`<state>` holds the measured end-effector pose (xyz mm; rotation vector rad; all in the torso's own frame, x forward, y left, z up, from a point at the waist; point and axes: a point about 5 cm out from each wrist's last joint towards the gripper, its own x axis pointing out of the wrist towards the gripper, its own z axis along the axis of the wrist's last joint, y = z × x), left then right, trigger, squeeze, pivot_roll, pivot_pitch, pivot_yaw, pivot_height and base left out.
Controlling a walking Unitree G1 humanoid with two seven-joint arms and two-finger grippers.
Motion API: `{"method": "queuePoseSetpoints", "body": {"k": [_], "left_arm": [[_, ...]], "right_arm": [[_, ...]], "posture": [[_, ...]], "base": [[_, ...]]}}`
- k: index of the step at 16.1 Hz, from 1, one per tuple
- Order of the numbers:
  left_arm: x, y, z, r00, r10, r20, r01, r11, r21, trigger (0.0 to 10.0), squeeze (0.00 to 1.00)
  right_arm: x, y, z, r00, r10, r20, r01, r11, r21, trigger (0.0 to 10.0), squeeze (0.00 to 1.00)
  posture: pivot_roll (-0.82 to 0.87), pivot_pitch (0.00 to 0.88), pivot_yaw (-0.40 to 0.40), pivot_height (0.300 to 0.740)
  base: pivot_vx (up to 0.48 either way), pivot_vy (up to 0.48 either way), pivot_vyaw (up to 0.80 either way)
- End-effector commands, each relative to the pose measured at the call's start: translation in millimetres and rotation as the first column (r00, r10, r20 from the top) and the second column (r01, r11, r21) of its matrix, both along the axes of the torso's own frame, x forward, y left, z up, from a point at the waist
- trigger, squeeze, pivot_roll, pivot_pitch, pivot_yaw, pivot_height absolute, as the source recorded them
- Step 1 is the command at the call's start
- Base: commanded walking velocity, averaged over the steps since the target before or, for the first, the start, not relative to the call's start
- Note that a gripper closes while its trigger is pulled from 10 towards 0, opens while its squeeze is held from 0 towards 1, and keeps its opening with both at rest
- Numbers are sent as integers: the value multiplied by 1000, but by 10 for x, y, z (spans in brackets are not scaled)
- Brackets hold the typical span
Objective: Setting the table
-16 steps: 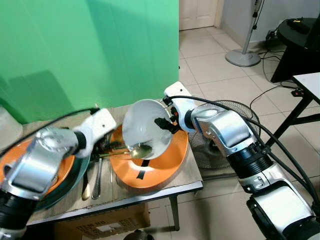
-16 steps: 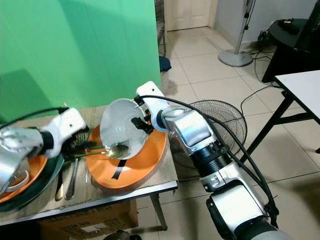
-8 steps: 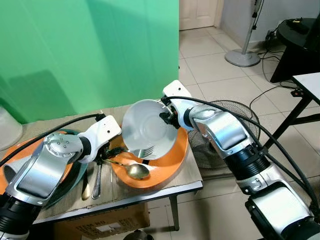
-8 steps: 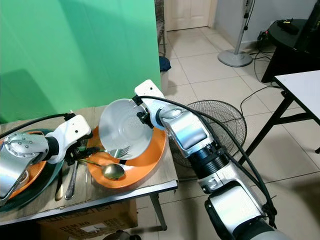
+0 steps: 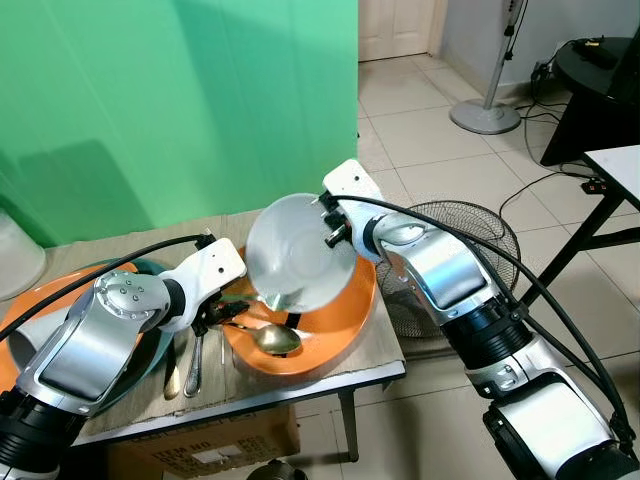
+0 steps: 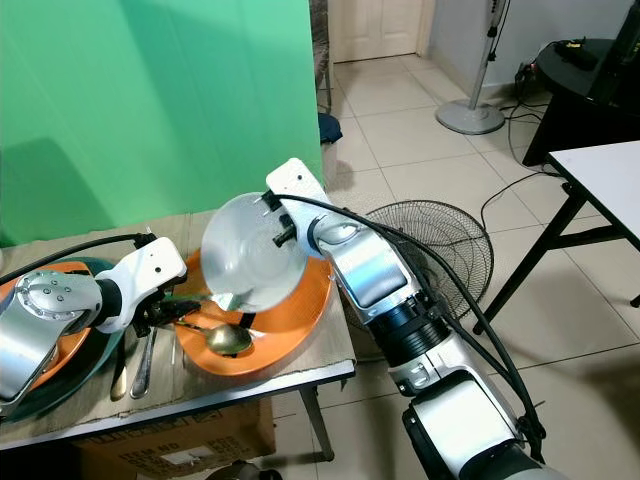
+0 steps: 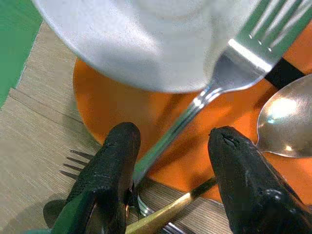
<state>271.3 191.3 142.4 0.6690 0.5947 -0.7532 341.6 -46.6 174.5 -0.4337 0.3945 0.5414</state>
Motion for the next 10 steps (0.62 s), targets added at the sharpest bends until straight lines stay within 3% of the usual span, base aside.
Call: {"method": "queuePoseSetpoints", "body": {"k": [1, 10], "left_arm": [[8, 46, -1, 1000, 21, 8, -21, 1000, 17, 10000, 0], [66, 55, 42, 999, 31, 34, -32, 999, 16, 10000, 0]], "right_arm": [[5, 4, 29, 1000, -11, 25, 10, 1000, 14, 0, 0], [44, 19, 158, 992, -39, 119, 28, 995, 94, 0, 0]], "posture": [[-33, 0, 100, 740], [-34, 0, 104, 740]], "base": [[0, 0, 0], [0, 0, 0]]}}
